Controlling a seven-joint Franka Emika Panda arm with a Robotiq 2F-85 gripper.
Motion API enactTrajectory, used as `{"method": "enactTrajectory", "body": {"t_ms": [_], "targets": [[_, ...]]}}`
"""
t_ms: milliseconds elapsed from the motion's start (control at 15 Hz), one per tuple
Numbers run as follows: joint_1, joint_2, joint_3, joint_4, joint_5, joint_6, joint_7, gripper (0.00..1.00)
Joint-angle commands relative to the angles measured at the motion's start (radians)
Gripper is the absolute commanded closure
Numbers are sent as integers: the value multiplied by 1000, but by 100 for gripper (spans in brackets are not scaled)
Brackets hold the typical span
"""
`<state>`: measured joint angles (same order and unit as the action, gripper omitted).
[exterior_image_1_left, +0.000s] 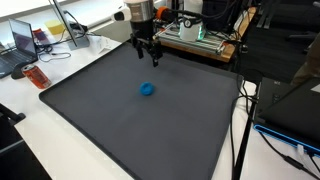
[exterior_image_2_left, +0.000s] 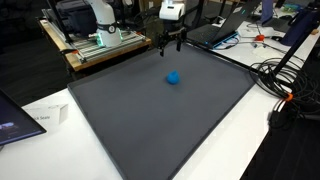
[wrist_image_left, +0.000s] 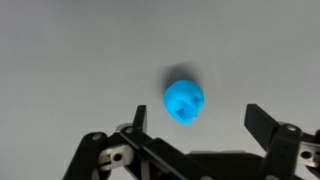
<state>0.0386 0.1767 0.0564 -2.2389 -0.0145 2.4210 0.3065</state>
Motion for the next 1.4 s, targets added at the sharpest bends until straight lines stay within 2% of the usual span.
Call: {"method": "enactTrajectory", "body": {"t_ms": [0, 333, 667, 867, 1067, 1200, 1333], "targets": [[15, 58, -3, 27, 31, 26, -40, 0], [27, 108, -7, 3, -12, 112, -122, 0], [74, 144, -46, -42, -111, 261, -82, 0], [114, 168, -92, -53, -181, 305, -32, 0], [140, 199, -115, -44, -201, 329, -13, 1], [157, 219, -130, -33, -205, 341, 0, 7], [170, 232, -141, -27, -200, 349, 5, 28]]}}
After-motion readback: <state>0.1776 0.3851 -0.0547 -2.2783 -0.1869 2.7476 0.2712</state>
